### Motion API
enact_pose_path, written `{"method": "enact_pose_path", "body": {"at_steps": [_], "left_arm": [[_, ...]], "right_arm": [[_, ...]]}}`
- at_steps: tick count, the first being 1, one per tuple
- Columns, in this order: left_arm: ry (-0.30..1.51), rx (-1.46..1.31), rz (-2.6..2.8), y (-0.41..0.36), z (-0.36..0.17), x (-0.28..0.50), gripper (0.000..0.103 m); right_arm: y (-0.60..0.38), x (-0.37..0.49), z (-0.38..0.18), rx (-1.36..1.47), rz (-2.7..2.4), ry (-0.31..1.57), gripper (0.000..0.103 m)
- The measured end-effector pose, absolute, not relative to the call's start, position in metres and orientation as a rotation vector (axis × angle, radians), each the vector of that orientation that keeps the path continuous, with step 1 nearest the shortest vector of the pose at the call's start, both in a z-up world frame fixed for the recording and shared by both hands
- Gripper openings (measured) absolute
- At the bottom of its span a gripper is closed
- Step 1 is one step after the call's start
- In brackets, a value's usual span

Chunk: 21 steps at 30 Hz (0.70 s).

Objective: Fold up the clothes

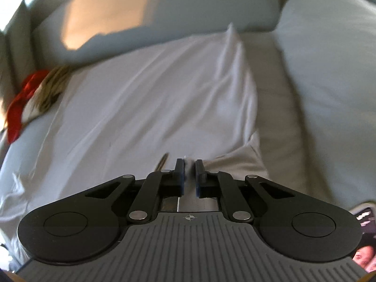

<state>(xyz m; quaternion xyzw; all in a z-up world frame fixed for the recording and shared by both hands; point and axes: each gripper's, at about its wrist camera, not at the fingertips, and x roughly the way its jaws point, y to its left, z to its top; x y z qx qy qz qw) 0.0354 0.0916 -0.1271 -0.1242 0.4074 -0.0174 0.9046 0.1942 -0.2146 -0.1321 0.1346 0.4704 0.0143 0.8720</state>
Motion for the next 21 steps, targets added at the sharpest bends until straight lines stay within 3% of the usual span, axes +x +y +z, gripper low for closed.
{"method": "enact_pose_path", "body": {"at_steps": [1,4,7,9,10,11,16,21], "left_arm": [[0.842,-0.256,-0.035,0.091,-0.127,0.035,0.058],[0.843,-0.265,-0.033,0.093,-0.126,0.036,0.058],[0.837,-0.281,-0.037,0.096,-0.116,0.036,0.054],[0.793,-0.266,-0.054,0.097,-0.102,0.037,0.054],[0.771,-0.252,-0.06,0.096,-0.094,0.039,0.055],[0.76,-0.241,-0.064,0.094,-0.088,0.041,0.055],[0.751,-0.222,-0.045,0.096,-0.076,0.043,0.056],[0.752,-0.327,0.057,0.136,-0.079,0.033,0.056]], "right_arm": [[-0.214,0.196,-0.136,0.294,0.046,1.003,0.029],[-0.221,0.193,-0.131,0.351,0.091,0.981,0.056],[-0.248,0.167,-0.104,0.442,0.039,0.836,0.065],[-0.27,0.155,-0.095,0.489,-0.036,0.794,0.051],[-0.279,0.151,-0.094,0.505,-0.069,0.795,0.027],[-0.283,0.152,-0.098,0.503,-0.074,0.824,0.013],[-0.269,0.161,-0.136,0.453,-0.155,1.052,0.014],[-0.235,0.14,-0.119,0.392,0.029,1.056,0.016]]}}
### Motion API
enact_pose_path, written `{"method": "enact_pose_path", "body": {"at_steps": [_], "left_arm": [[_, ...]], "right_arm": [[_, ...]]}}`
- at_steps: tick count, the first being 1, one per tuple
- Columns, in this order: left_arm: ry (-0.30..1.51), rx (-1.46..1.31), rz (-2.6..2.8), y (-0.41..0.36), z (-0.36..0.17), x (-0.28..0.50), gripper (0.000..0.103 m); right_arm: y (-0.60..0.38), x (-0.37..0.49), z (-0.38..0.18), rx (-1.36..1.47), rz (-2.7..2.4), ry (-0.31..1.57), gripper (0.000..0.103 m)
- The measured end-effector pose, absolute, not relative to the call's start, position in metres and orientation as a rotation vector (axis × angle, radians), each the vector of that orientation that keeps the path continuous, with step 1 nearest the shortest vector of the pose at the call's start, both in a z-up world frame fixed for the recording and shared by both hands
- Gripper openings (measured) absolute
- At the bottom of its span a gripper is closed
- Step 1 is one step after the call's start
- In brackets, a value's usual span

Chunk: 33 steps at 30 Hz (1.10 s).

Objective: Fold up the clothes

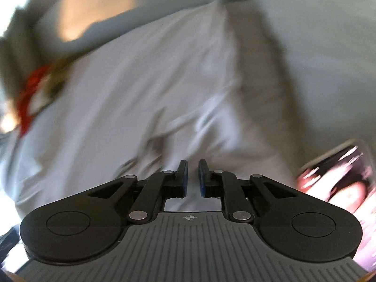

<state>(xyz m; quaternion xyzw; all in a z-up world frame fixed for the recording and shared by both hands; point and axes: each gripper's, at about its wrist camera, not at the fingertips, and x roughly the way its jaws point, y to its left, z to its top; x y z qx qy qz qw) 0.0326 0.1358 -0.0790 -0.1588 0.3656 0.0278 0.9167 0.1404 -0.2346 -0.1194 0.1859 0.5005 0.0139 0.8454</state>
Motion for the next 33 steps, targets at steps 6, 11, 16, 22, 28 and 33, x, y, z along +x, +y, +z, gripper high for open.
{"method": "enact_pose_path", "body": {"at_steps": [6,11,16,22,28,33], "left_arm": [[0.733,-0.673,0.278,0.23,-0.102,0.018,0.054],[0.683,-0.875,0.263,0.272,-0.121,0.024,0.053],[0.658,-1.127,0.189,0.296,-0.142,0.046,0.05],[0.608,-1.285,0.172,0.304,-0.164,0.069,0.045],[0.529,-1.328,0.222,0.312,-0.17,0.076,0.0],[0.544,-0.995,0.235,0.299,-0.141,0.076,0.0]], "right_arm": [[-0.244,0.113,-0.113,0.401,-0.021,1.085,0.03],[-0.242,0.093,-0.098,0.401,-0.01,1.081,0.067],[-0.239,0.064,-0.061,0.441,-0.006,0.977,0.068],[-0.238,0.032,-0.039,0.461,0.027,0.947,0.068],[-0.231,0.022,-0.046,0.494,0.032,0.969,0.068],[-0.233,0.017,-0.052,0.527,0.049,0.981,0.068]]}}
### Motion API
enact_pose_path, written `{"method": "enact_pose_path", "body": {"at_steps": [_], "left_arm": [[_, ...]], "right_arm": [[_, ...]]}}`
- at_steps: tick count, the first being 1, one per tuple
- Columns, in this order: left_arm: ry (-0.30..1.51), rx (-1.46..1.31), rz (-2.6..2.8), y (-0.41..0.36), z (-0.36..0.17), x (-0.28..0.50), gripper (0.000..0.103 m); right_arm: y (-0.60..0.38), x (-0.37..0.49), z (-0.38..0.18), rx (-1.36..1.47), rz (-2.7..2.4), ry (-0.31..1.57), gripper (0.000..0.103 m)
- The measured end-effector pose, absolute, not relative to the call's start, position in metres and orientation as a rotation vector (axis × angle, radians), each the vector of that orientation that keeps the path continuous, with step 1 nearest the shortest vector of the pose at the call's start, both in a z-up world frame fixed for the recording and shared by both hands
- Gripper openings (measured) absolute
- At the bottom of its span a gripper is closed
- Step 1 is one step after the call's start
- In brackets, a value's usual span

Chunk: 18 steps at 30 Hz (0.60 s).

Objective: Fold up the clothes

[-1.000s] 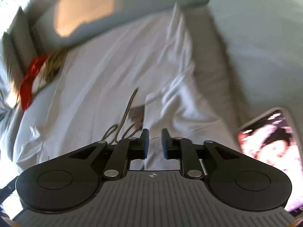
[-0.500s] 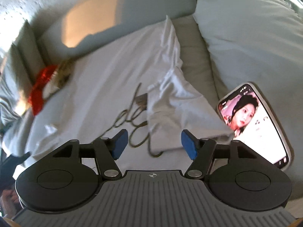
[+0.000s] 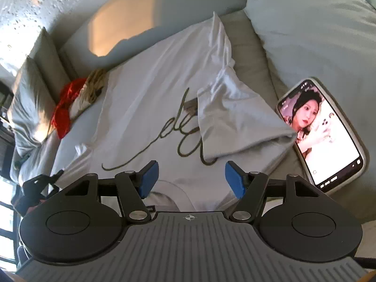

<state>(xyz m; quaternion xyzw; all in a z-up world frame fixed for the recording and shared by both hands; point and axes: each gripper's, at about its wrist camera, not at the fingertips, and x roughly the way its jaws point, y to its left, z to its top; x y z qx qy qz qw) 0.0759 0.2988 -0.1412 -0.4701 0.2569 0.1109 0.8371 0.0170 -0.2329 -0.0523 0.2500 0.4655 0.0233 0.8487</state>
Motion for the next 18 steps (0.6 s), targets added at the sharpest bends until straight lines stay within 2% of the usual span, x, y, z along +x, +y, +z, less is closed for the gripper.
{"method": "enact_pose_path", "body": {"at_steps": [6,10,12,14,16,17,18], "left_arm": [[0.502,-0.667,0.206,0.254,-0.098,0.084,0.0],[0.447,-0.33,0.081,0.184,-0.066,0.084,0.0],[0.46,-0.134,-0.011,0.136,-0.063,0.083,0.0],[0.563,0.063,-0.089,0.091,-0.078,0.083,0.0],[0.703,0.262,-0.162,0.046,-0.101,0.085,0.022],[0.765,0.336,-0.194,0.028,-0.112,0.084,0.027],[0.809,0.361,-0.213,0.019,-0.121,0.081,0.04]], "right_arm": [[-0.238,0.012,-0.06,0.569,0.056,0.997,0.068],[-0.246,0.004,-0.061,0.587,0.057,0.988,0.068],[-0.252,0.0,-0.063,0.608,0.053,0.988,0.068],[-0.258,-0.003,-0.066,0.63,0.052,0.991,0.068],[-0.263,-0.006,-0.068,0.656,0.053,0.992,0.068],[-0.265,-0.007,-0.068,0.663,0.055,0.992,0.068],[-0.266,-0.008,-0.067,0.666,0.058,0.991,0.068]]}}
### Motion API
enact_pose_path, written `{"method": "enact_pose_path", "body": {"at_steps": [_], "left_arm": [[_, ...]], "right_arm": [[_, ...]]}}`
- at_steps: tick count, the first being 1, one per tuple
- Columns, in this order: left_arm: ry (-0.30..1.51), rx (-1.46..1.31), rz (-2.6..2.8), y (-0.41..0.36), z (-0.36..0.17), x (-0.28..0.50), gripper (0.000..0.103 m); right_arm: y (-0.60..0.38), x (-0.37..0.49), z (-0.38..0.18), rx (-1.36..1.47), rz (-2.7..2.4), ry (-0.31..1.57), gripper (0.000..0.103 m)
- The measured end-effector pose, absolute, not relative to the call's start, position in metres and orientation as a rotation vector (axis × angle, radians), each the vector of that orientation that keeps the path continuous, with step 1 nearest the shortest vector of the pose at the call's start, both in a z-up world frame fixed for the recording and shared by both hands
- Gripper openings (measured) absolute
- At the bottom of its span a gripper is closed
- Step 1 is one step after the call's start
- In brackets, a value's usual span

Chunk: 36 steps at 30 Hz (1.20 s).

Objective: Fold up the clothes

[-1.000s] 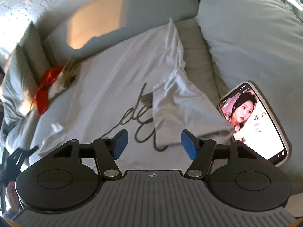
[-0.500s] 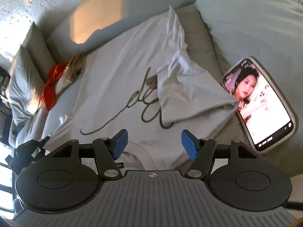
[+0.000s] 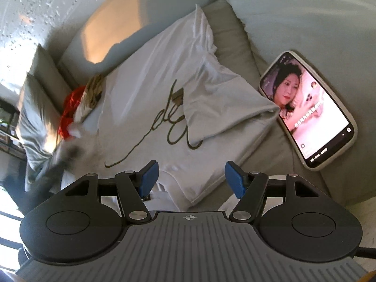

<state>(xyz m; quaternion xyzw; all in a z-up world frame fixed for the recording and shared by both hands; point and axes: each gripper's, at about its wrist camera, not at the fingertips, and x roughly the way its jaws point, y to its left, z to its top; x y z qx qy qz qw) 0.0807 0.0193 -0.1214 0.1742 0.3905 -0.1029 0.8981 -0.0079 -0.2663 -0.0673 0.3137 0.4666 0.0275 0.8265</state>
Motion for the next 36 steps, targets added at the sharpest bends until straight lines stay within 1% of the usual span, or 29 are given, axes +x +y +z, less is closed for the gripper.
{"method": "enact_pose_path", "body": {"at_steps": [1,2,4,6,7,10,12,13,14,15,17,20,21,24,25,26,27,29,32,36], "left_arm": [[0.827,0.366,-0.217,0.015,-0.127,0.075,0.044],[0.821,0.342,-0.208,0.017,-0.126,0.07,0.045],[0.791,0.24,-0.183,0.034,-0.116,0.057,0.055],[0.754,0.093,-0.151,0.061,-0.104,0.042,0.066],[0.734,0.008,-0.125,0.079,-0.098,0.036,0.067],[0.715,-0.225,0.025,0.132,-0.091,0.038,0.066],[0.74,-0.31,0.127,0.159,-0.095,0.044,0.057],[0.754,-0.333,0.147,0.167,-0.096,0.046,0.054],[0.761,-0.345,0.149,0.172,-0.096,0.048,0.054],[0.758,-0.342,0.122,0.17,-0.096,0.049,0.054],[0.761,-0.299,0.058,0.157,-0.097,0.055,0.054],[0.789,-0.22,-0.042,0.129,-0.106,0.073,0.053],[0.82,-0.197,-0.073,0.12,-0.113,0.081,0.053],[1.006,-0.079,-0.069,0.094,-0.142,0.094,0.052],[1.005,-0.021,-0.063,0.086,-0.141,0.092,0.052],[1.016,0.024,-0.054,0.08,-0.138,0.089,0.052],[1.02,0.039,-0.052,0.077,-0.135,0.085,0.051],[0.998,0.029,-0.071,0.075,-0.127,0.079,0.05],[0.905,-0.043,-0.112,0.078,-0.112,0.075,0.05],[0.801,-0.109,-0.124,0.075,-0.112,0.095,0.05]], "right_arm": [[-0.268,-0.008,-0.066,0.667,0.067,0.993,0.068],[-0.269,-0.009,-0.066,0.667,0.077,0.995,0.069],[-0.272,-0.011,-0.063,0.672,0.098,0.993,0.072],[-0.275,-0.015,-0.062,0.689,0.11,0.982,0.077],[-0.277,-0.017,-0.062,0.699,0.114,0.974,0.078],[-0.282,-0.023,-0.06,0.726,0.109,0.923,0.077],[-0.285,-0.025,-0.058,0.736,0.084,0.873,0.07],[-0.287,-0.024,-0.059,0.733,0.06,0.85,0.056],[-0.289,-0.022,-0.06,0.727,0.036,0.829,0.039],[-0.291,-0.017,-0.061,0.709,0.012,0.815,0.035],[-0.294,-0.003,-0.068,0.665,-0.037,0.801,0.034],[-0.298,0.027,-0.089,0.631,-0.094,0.837,0.034],[-0.299,0.038,-0.097,0.621,-0.112,0.853,0.034],[-0.292,0.064,-0.119,0.506,-0.155,0.955,0.034],[-0.287,0.066,-0.125,0.434,-0.176,1.012,0.032],[-0.284,0.064,-0.123,0.386,-0.191,1.026,0.032],[-0.281,0.061,-0.121,0.344,-0.204,1.041,0.033],[-0.284,0.054,-0.116,0.328,-0.203,1.086,0.041],[-0.296,0.042,-0.101,0.439,-0.15,1.032,0.04],[-0.31,0.056,-0.082,0.656,-0.124,0.825,0.04]]}}
